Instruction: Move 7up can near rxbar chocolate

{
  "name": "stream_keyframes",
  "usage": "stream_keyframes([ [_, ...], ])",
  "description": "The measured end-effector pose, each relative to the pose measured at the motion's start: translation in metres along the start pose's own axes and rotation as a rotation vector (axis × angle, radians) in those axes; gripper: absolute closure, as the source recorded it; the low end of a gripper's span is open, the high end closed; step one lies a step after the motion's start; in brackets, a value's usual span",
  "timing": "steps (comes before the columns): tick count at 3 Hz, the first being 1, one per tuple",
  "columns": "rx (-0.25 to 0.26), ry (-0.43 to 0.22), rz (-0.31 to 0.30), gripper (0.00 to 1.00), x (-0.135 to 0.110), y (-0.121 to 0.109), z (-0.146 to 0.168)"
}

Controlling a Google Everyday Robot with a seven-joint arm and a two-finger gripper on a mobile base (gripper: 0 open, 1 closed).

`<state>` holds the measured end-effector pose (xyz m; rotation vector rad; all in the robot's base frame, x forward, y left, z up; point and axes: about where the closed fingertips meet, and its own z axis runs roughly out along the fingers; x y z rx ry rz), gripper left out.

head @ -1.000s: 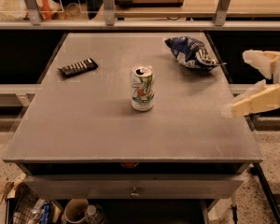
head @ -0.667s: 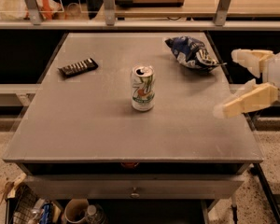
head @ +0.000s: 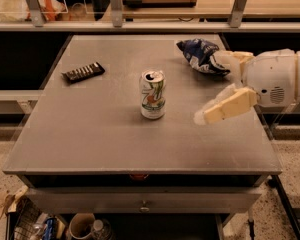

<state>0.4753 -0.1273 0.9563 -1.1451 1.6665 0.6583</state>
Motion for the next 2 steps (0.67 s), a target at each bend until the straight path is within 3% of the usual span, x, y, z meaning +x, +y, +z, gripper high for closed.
stream_keyframes([
  [2,0.056,-0.104,0.091,0.0,-0.007,0.009,0.058],
])
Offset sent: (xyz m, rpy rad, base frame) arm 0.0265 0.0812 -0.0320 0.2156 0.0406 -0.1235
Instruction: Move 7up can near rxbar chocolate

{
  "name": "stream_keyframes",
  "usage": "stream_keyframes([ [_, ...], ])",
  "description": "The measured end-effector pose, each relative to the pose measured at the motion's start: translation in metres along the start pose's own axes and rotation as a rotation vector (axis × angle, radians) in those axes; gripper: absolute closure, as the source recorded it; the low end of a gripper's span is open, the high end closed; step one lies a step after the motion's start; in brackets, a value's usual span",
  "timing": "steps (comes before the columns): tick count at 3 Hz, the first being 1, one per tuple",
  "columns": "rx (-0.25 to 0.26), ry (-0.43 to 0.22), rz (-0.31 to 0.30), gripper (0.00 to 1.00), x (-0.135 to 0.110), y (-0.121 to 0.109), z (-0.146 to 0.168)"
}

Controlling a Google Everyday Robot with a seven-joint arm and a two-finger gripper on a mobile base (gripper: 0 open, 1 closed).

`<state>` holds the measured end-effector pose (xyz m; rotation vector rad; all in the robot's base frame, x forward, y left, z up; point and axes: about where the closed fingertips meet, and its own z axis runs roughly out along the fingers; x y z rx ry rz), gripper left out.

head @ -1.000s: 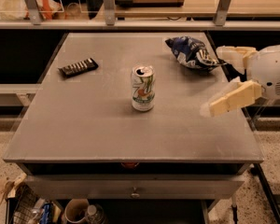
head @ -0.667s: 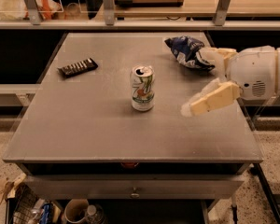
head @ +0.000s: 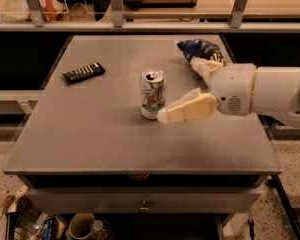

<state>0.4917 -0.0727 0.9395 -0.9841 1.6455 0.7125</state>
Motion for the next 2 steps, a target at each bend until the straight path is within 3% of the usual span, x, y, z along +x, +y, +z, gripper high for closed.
stream_keyframes([
  [2,-0.01,-0.055,0.025,0.0,0.009,0.011,0.048],
])
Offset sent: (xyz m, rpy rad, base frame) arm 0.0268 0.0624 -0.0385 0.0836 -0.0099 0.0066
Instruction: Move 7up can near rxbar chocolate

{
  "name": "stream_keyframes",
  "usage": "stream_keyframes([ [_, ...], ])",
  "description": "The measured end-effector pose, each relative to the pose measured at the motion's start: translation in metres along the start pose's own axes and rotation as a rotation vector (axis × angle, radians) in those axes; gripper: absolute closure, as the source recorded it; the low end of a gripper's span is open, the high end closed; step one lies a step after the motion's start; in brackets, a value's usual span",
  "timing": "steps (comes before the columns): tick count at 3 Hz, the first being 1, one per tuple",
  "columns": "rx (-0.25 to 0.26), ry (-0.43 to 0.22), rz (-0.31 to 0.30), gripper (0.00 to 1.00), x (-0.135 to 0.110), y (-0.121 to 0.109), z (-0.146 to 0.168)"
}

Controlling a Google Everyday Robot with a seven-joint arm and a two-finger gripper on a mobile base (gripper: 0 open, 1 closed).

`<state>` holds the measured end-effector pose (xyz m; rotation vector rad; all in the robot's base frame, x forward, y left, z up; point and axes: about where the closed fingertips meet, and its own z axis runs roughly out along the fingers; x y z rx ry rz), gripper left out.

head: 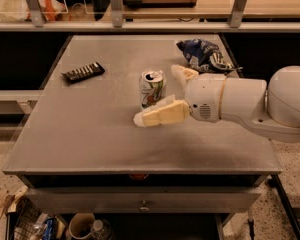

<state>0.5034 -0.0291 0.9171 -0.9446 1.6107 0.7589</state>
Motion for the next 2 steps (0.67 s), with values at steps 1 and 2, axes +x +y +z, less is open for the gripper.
stream_keyframes([
  [1,-0.005,-0.008,-0.015,0.0,0.005,-0.011,0.021],
  [2,-0.011,-0.014,-0.031,0.0,0.009,-0.022,0.036],
])
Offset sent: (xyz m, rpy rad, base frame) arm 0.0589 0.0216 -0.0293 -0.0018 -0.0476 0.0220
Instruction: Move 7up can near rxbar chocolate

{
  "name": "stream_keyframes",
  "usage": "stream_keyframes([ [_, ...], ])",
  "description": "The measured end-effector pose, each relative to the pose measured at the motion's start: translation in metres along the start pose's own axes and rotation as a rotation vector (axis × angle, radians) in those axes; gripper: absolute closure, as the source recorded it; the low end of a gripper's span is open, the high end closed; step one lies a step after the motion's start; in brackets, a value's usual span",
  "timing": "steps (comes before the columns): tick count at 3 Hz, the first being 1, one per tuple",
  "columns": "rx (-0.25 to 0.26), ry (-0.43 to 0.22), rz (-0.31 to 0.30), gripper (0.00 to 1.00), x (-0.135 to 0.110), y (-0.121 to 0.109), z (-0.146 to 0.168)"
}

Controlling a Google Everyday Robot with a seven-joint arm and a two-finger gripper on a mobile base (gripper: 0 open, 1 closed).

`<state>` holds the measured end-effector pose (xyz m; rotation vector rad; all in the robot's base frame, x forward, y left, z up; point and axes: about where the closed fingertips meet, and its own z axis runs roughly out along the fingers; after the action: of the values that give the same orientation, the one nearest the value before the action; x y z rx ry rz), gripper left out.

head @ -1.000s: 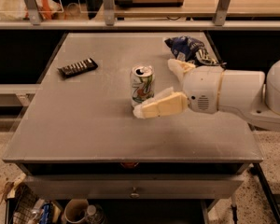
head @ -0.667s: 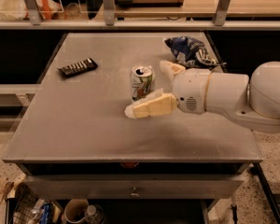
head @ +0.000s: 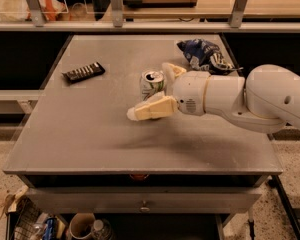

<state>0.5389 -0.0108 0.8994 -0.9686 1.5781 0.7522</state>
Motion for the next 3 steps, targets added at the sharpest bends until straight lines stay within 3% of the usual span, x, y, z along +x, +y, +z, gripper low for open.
stream_keyframes([
  [2,-0.029,-0.015,-0.049,0.41,-0.001,-0.007,0.013],
  [3,-0.047,-0.036,-0.08,0.65,-0.019,-0.01,0.027],
])
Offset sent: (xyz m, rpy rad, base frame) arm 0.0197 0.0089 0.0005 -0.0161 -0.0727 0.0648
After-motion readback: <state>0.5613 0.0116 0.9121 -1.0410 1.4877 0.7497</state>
